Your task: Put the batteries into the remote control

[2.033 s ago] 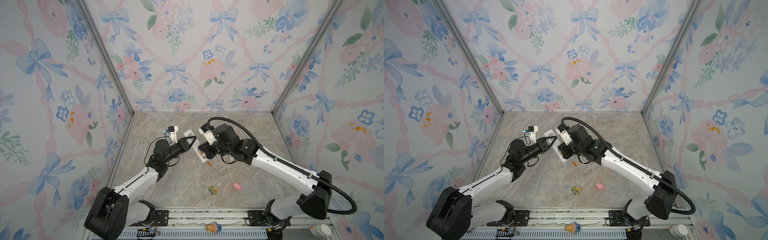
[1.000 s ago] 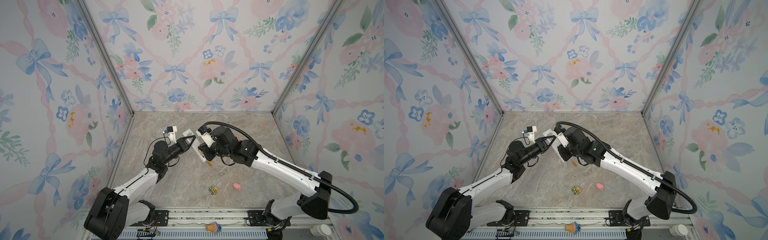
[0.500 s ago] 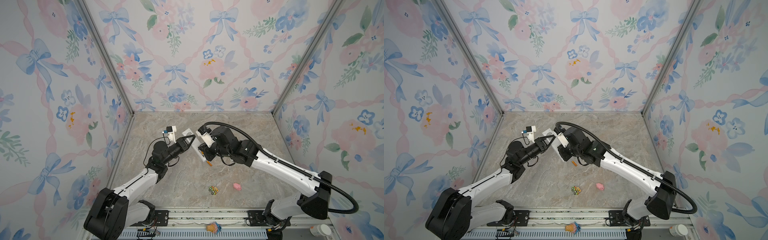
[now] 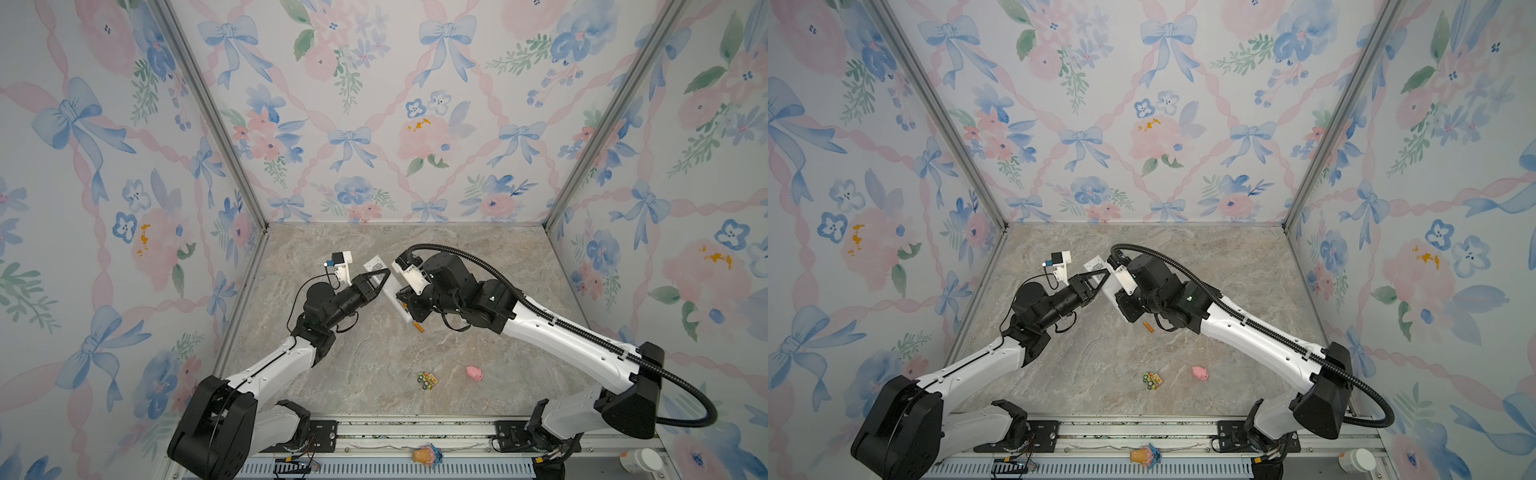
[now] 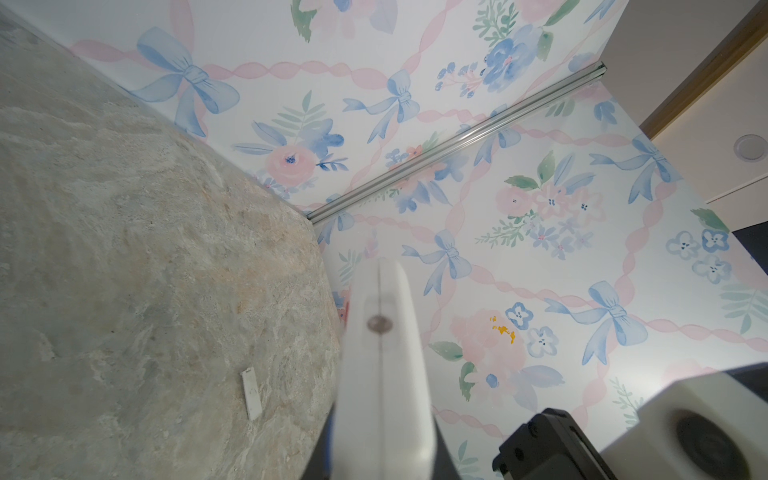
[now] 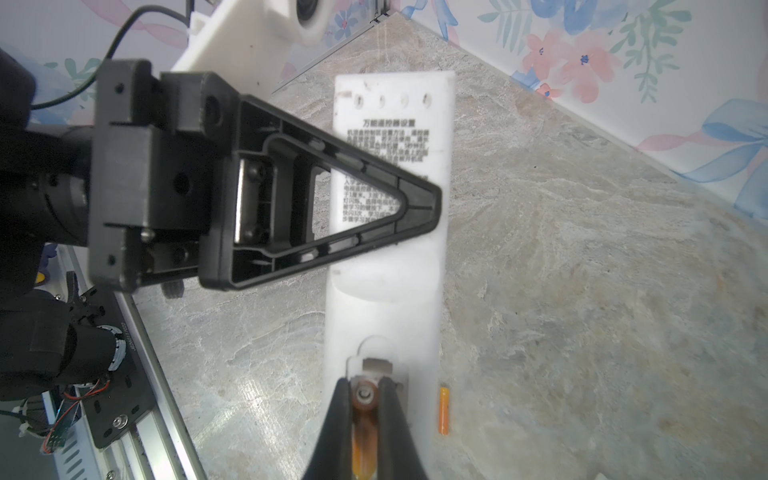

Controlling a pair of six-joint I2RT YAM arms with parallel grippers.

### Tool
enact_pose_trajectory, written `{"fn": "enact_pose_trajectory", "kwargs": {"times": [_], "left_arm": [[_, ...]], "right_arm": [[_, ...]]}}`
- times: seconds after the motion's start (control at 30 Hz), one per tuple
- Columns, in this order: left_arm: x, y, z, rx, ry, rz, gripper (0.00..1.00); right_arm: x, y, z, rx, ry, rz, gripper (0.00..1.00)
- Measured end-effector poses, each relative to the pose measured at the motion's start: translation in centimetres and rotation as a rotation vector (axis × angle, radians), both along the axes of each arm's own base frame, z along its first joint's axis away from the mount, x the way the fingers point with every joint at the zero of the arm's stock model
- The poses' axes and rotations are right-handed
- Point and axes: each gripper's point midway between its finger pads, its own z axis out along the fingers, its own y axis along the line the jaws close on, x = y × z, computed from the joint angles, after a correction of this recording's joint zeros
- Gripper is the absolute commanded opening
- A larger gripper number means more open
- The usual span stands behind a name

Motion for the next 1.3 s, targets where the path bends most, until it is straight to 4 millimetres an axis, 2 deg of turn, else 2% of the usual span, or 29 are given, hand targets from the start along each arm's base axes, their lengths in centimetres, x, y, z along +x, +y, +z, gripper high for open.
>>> {"fn": "enact_pose_trajectory", "kwargs": {"times": [0.47,0.93,1.3], "left_arm": [[0.1,0.1,0.3,-0.006,-0.011,0.009,0.0],[0.4,0.1,-0.3,-0.006,0.004,0.009,0.0],[0.6,0.2,-0.4,-0.008,0.0,0.013,0.0]], "right_arm": [[0.1,0.2,-0.6,-0.01,0.01,0.003,0.03],[0.2,0.3,-1.0,-0.018,0.016,0.001,0.18],[0.3,0.3,-1.2,-0.021,0.02,-0.002,0.24]]}}
